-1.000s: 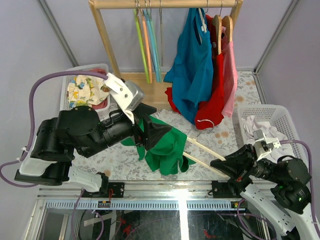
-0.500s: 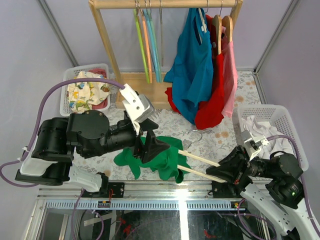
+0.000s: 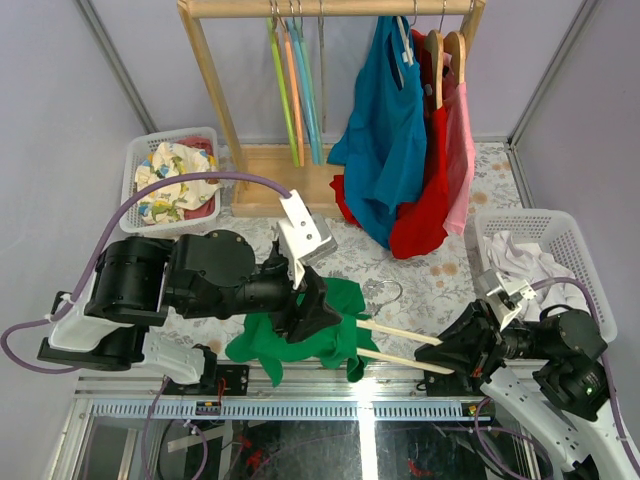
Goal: Place the t-shirt on the hanger
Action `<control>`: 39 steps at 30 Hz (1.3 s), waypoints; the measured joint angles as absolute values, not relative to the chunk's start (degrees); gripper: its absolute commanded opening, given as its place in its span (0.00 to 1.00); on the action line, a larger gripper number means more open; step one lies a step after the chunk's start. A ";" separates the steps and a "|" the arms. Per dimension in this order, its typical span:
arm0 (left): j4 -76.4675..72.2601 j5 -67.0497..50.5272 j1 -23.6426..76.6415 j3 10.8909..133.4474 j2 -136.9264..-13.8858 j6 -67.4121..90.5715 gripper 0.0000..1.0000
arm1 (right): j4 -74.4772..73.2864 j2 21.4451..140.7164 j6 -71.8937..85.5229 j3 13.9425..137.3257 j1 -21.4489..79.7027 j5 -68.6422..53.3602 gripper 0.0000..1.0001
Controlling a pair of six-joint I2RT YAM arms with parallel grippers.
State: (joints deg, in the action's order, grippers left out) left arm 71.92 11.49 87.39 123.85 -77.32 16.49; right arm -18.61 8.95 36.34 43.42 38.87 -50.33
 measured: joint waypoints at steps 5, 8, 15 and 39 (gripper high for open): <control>74.06 10.26 87.39 124.95 -78.24 17.65 0.51 | -20.73 8.12 34.15 43.86 38.87 -48.84 0.00; 75.35 10.35 87.39 126.34 -78.87 18.17 0.47 | -21.23 7.64 33.54 43.88 38.87 -48.07 0.00; 77.80 10.74 87.39 127.28 -81.01 18.44 0.32 | -21.67 7.49 32.10 44.31 38.87 -47.44 0.00; 77.47 6.96 87.33 127.72 -86.13 18.35 0.03 | -27.18 9.21 27.42 46.68 38.89 -47.75 0.00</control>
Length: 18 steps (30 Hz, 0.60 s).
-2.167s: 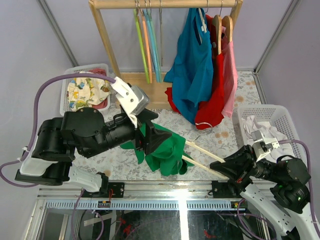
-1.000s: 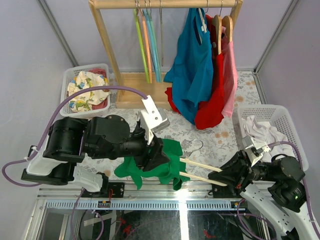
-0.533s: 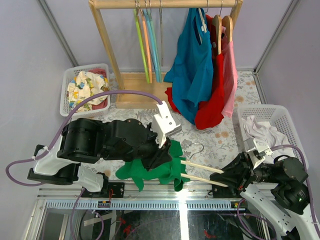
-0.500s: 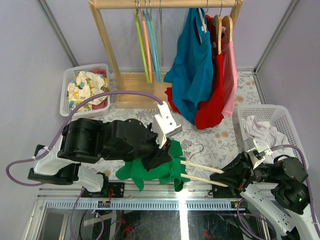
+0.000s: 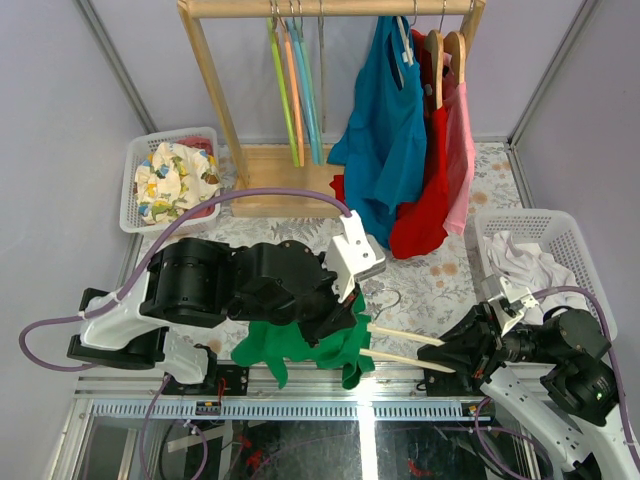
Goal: Place the t-shirt on the hanger
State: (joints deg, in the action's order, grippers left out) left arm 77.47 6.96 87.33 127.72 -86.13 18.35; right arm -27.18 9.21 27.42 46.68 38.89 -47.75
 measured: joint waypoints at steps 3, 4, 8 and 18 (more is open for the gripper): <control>76.60 6.28 87.33 127.35 -86.13 18.31 0.03 | -27.18 9.21 27.38 46.76 38.89 -47.79 0.00; 76.20 5.96 87.33 127.17 -86.15 18.28 0.04 | -27.18 9.21 27.38 46.76 38.89 -47.79 0.00; 75.46 4.80 87.33 127.26 -86.63 18.15 0.28 | -26.87 9.21 27.38 46.78 38.89 -47.53 0.00; 74.70 3.92 87.39 129.71 -87.18 18.87 0.51 | -24.86 9.45 27.33 47.20 38.87 -44.93 0.00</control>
